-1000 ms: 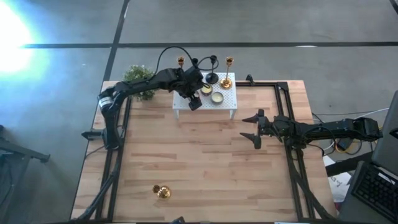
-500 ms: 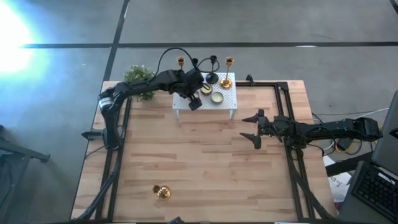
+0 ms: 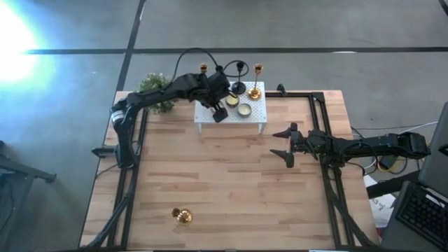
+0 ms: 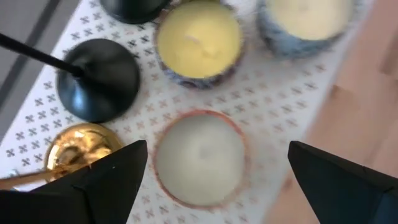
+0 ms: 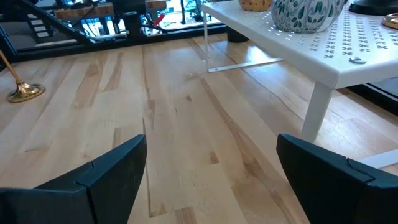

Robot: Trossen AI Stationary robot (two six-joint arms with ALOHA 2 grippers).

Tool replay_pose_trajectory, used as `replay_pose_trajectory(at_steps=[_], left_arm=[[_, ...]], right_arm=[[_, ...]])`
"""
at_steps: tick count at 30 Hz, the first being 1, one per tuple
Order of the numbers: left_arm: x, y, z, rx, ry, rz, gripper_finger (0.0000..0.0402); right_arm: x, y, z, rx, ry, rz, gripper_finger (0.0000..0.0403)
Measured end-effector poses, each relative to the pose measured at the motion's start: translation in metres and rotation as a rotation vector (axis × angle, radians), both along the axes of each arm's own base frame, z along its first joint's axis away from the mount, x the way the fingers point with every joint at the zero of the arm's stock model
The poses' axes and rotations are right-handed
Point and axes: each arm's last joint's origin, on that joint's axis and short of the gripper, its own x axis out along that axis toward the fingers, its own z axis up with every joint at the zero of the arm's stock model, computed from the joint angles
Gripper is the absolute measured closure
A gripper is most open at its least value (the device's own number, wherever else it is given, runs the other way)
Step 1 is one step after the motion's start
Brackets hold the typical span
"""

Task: Pick & Place candle stick holders
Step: Put the gold candle holder on the shelf

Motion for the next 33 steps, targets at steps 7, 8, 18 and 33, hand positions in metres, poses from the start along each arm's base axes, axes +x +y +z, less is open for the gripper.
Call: replay_pose_trajectory(at_steps=[7, 8, 18, 33], left_arm=[[-0.012, -0.019, 0.037, -0.074, 0.020, -0.060, 0.0009], [-0.015, -0.022, 0.044, -0.080, 0.018, -0.068, 0.0010], [-0.061, -0.075, 0.099, -0.075, -0.074, -0.137, 0.0029], [-0.169, -0.150, 0.077, -0.154, -0.223, -0.230, 0.0060]], right_arm=[[0.000, 0.000, 0.000, 0.000, 0.000, 0.000, 0.0050], [0.000, 0.000, 0.000, 0.000, 0.000, 0.000, 0.0049], [0.000, 0.000, 0.000, 0.000, 0.000, 0.000, 0.0058], [0.000, 0.000, 0.000, 0.000, 0.001, -0.001, 0.0049]])
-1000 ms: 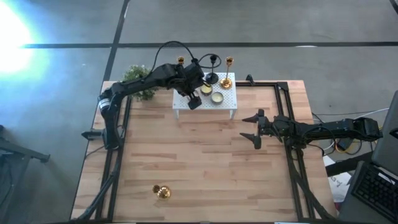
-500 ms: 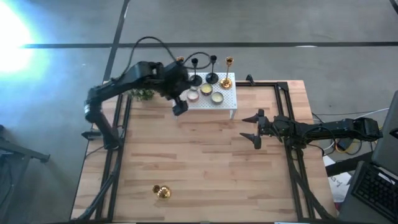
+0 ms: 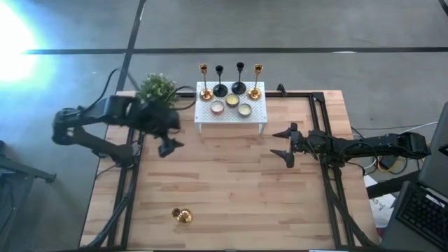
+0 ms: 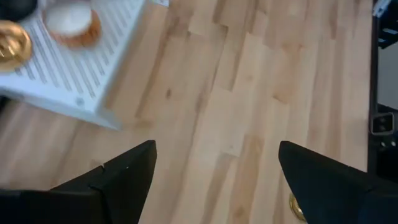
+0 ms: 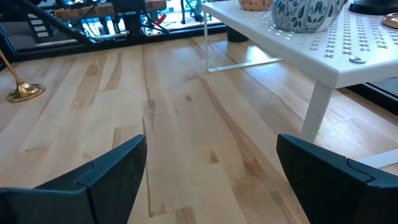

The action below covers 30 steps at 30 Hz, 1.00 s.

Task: Pick & Place candle stick holders
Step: Put the gold candle holder on the shelf

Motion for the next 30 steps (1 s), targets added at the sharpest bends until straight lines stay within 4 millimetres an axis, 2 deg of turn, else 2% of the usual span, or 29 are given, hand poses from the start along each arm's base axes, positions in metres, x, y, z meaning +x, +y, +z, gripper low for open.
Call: replay_pose_trajectory(at_steps=[4, 9, 14, 18, 22, 27, 30], left_arm=[[-0.026, -0.007, -0.026, -0.043, -0.045, 0.004, 0.0060], [-0.043, -0.014, -0.068, -0.108, -0.135, -0.036, 0.0060], [-0.042, -0.017, -0.128, -0.139, -0.160, -0.061, 0.0060], [-0.042, -0.018, -0.181, -0.125, -0.070, -0.115, 0.0060], [-0.049, -0.022, -0.226, -0.249, 0.051, -0.196, 0.0060], [-0.053, -0.028, -0.261, -0.456, 0.040, -0.255, 0.0060], [-0.051, -0.032, -0.269, -0.546, -0.046, -0.300, 0.0060]], right_arm=[[0.000, 0.000, 0.000, 0.000, 0.000, 0.000, 0.0052], [0.000, 0.000, 0.000, 0.000, 0.000, 0.000, 0.0059], [0.000, 0.000, 0.000, 0.000, 0.000, 0.000, 0.0062], [0.000, 0.000, 0.000, 0.000, 0.001, 0.000, 0.0055], [0.000, 0.000, 0.000, 0.000, 0.000, 0.000, 0.0049], [0.000, 0.000, 0.000, 0.000, 0.001, 0.000, 0.0052], [0.000, 0.000, 0.000, 0.000, 0.000, 0.000, 0.0057]])
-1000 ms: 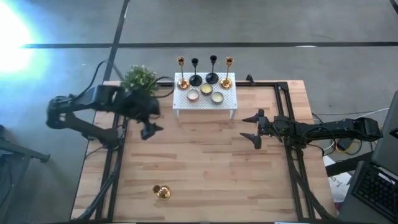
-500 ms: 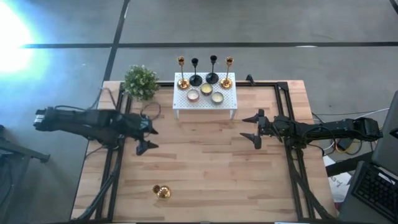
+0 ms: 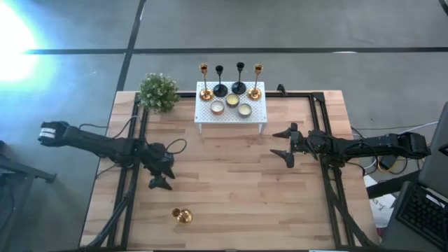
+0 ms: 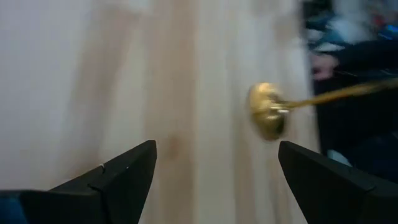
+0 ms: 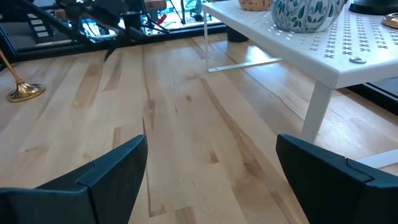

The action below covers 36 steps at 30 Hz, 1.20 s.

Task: Pick & Place candle stick holders
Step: Put the gold candle holder on the shelf

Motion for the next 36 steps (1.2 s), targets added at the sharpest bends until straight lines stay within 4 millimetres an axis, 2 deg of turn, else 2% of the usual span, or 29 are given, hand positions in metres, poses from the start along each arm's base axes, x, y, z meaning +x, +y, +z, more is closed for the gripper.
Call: replay_pose_trajectory(at_steps=[5, 9, 12, 15, 21, 30, 36], left_arm=[[-0.001, -0.012, -0.007, 0.029, -0.191, -0.144, 0.0060], [0.000, -0.024, -0.004, 0.112, -0.341, -0.196, 0.0060], [0.002, -0.032, 0.004, 0.209, -0.502, -0.203, 0.0060], [0.004, -0.036, 0.010, 0.258, -0.581, -0.151, 0.0060], [0.006, -0.038, 0.016, 0.198, -0.611, -0.102, 0.0060], [0.006, -0.051, 0.000, 0.241, -0.558, -0.260, 0.0060], [0.017, -0.067, 0.000, 0.246, -0.588, -0.323, 0.0060]], right_arm=[[0.000, 0.000, 0.000, 0.000, 0.000, 0.000, 0.0062], [0.000, 0.000, 0.000, 0.000, 0.000, 0.000, 0.0059], [0.000, 0.000, 0.000, 0.000, 0.001, 0.000, 0.0053], [0.000, 0.000, 0.000, 0.000, 0.000, 0.000, 0.0049], [0.000, 0.000, 0.000, 0.000, 0.000, 0.000, 0.0054], [0.000, 0.000, 0.000, 0.000, 0.001, 0.000, 0.0062], [0.000, 0.000, 0.000, 0.000, 0.000, 0.000, 0.0052]])
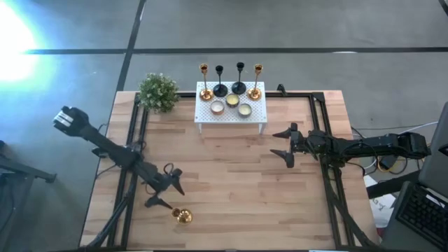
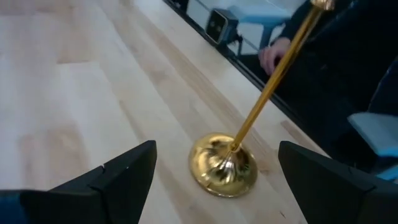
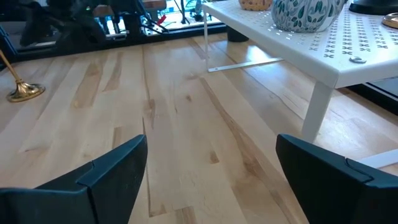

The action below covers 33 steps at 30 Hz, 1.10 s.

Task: Pick & Place candle stick holders
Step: Put the gold candle holder on the shelf

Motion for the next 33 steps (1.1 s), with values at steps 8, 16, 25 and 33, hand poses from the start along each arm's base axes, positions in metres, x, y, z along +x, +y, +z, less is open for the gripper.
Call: replay_pose_trajectory(at_steps=[8, 16, 25, 33], left_arm=[[0.023, -0.031, -0.001, 0.081, 0.019, -0.107, 0.0060], [0.039, -0.051, 0.003, 0.108, -0.004, -0.220, 0.0076], [0.038, -0.050, 0.006, 0.119, -0.040, -0.241, 0.0215], [0.039, -0.049, 0.007, 0.164, -0.072, -0.193, 0.0354]], right_arm=[[0.000, 0.000, 0.000, 0.000, 0.000, 0.000, 0.0054], [0.000, 0.000, 0.000, 0.000, 0.000, 0.000, 0.0062], [0.000, 0.000, 0.000, 0.000, 0.000, 0.000, 0.0049], [0.000, 0.000, 0.000, 0.000, 0.000, 0.000, 0.0056]])
